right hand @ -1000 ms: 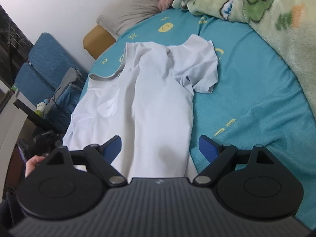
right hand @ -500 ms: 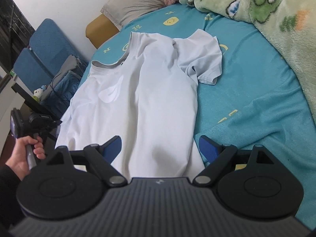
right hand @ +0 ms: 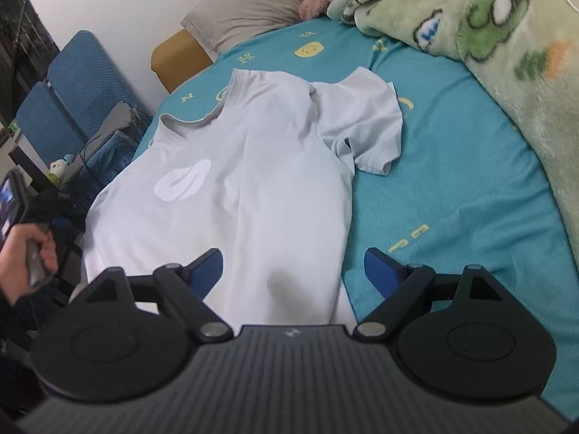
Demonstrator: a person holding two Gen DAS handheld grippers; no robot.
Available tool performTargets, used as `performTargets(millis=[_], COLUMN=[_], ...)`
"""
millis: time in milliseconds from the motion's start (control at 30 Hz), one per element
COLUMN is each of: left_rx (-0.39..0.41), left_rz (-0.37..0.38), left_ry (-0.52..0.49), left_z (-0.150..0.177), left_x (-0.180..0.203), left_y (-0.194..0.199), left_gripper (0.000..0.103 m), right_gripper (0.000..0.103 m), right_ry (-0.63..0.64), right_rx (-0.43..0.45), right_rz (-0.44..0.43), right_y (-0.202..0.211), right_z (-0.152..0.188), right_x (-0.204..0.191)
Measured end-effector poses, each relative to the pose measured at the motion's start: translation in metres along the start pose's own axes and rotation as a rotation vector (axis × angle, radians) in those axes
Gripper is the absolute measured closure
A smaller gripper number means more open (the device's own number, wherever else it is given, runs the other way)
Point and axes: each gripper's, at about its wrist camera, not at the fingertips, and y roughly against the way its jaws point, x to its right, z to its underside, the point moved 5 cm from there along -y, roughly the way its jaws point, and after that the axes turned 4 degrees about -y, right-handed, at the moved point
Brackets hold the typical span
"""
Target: Fold clothes
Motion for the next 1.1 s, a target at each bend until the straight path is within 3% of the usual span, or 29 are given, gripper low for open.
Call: performTargets(millis=[100, 167, 300, 467, 567, 633, 767, 933, 1033, 1100], left_rx=[-0.074, -0.108, -0.224, -0.380, -0.388, -0.380, -0.388, -0.349, -0.344, -0.355], left_rz=[0.027, 0.059, 0.142, 0.180, 0.152, 0.125, 0.155, 0.210, 0.192, 0.127], left_ry=[-0.089, -0.143, -0.222, -0.317, -0.381, -0.400, -0.364, -0.353, -0.341, -0.354], left_z=[0.043, 0.076, 0.154, 0.245, 0.275, 0.283, 0.283, 0.259, 0.241, 0.231], left_x=[-0.006, -0.009, -0.002, 0.021, 0.034, 0.039, 0.044, 0.033, 0.014, 0.000], left_y=[0.056, 0.100, 0.178, 0.227, 0.240, 0.243, 0.253, 0.284, 0.298, 0.300], left_gripper=[0.053, 0.041, 0.040, 0.040, 0.043, 0.048, 0.098, 0.101, 0.102, 0.102], right_gripper=[0.016, 0.016, 0.016, 0.016, 0.016, 0.016, 0.016, 0.016, 0.016, 0.016], right_ry=[0.014, 0.027, 0.046, 0.062, 0.060, 0.049, 0.029, -0.004, -0.023, -0.023], right_rx=[0.019, 0.040, 0.078, 0.109, 0.123, 0.132, 0.152, 0.153, 0.144, 0.145], right_rz=[-0.012, -0.013, -0.014, -0.012, -0.008, -0.004, 0.017, 0.037, 0.033, 0.030], right_y=[0.007, 0.016, 0.038, 0.072, 0.094, 0.107, 0.123, 0.123, 0.118, 0.116], right_z=[-0.002, -0.003, -0.002, 0.004, 0.011, 0.014, 0.017, 0.013, 0.010, 0.009], right_x=[-0.005, -0.008, -0.014, -0.020, -0.018, -0.013, -0.003, 0.009, 0.011, 0.011])
